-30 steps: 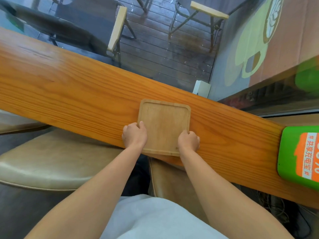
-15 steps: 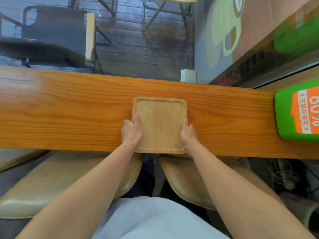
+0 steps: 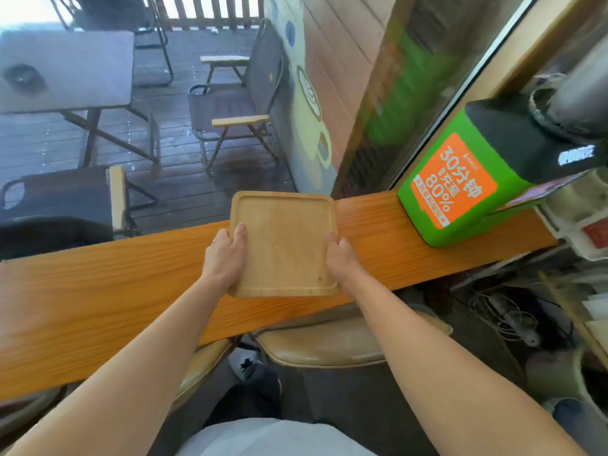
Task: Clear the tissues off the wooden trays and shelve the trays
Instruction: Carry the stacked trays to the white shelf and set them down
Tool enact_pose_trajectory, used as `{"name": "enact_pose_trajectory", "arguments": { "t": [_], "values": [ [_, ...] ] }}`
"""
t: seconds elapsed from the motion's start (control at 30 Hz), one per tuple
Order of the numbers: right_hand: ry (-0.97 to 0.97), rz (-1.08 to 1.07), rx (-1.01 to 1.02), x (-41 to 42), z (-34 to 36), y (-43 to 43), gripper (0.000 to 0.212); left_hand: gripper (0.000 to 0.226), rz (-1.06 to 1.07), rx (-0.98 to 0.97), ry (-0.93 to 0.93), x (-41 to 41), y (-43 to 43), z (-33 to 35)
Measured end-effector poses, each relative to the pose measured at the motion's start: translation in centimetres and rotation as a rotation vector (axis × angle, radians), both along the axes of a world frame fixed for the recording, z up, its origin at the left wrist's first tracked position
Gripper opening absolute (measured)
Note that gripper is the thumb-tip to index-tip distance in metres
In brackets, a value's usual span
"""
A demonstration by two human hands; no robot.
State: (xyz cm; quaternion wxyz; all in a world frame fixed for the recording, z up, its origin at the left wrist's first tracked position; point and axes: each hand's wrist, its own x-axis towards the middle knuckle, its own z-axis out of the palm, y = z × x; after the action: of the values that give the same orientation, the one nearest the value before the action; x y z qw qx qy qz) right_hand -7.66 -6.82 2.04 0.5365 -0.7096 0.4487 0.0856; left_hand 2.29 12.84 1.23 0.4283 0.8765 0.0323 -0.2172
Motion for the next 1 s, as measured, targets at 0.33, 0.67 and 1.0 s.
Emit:
{"name": "enact_pose_trajectory", "arguments": {
  "t": [0.33, 0.67, 1.0],
  "values": [
    [-0.174, -0.322, -0.156, -24.7, 7.0, -9.7, 0.065, 0.059, -0.349, -0.093, -0.064, -17.8, -14.7, 5.8],
    [-0.133, -0.869, -0.200, -52.4, 11.2, -15.5, 0.071, 0.071, -0.893, -0.118, 0.019, -40.9, -31.4, 10.7],
    [-0.156, -1.061, -0.131, -59.9, 11.0, -22.8, 0.063, 0.079, -1.093, -0.082, 0.032, -47.9, -42.2, 10.1]
  ]
}}
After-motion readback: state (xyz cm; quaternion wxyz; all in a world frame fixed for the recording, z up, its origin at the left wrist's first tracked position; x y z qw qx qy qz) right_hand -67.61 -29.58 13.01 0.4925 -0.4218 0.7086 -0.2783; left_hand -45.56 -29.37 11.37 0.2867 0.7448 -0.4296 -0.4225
